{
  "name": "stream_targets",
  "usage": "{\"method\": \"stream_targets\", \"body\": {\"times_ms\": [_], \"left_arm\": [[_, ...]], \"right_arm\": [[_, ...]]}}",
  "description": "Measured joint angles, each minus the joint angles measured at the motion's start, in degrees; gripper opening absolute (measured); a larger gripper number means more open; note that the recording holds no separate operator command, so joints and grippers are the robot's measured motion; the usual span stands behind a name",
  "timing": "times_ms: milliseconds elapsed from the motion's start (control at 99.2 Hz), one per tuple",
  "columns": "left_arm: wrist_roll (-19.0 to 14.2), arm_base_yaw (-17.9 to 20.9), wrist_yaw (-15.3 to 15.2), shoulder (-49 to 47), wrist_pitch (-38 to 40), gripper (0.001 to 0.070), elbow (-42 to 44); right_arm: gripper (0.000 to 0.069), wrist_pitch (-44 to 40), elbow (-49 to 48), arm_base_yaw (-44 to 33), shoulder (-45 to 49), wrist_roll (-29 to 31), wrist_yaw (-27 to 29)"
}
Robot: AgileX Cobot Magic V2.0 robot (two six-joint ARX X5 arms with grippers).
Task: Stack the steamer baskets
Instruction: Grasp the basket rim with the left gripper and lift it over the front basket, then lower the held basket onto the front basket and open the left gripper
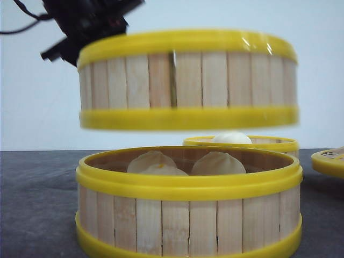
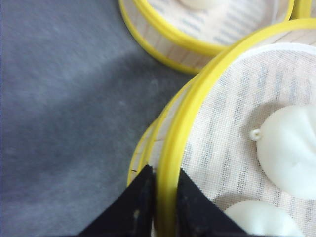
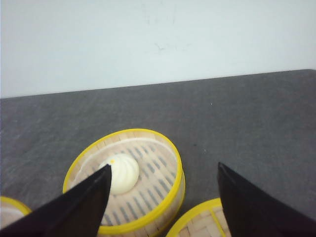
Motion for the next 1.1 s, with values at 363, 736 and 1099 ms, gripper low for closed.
{"method": "stream_targets", "body": {"times_ms": [363,736,1099], "left_arm": [[-0.04,-0.15,-0.74,3.13,0.17,0.0028,-0.04],[0.0,-0.17,-0.66,3.98,-2.45,0.0028,-0.04],[-0.09,-0.2,-0.83,4.07,-2.34,0.0191,-0.04]], "right_arm": [[0.0415,-0.04,0.0,0.0,0.0,0.0,0.02],[0.0415,-0.07,0.0,0.0,0.0,0.0,0.04],[0.0415,-0.13,0.0,0.0,0.0,0.0,0.04]]}}
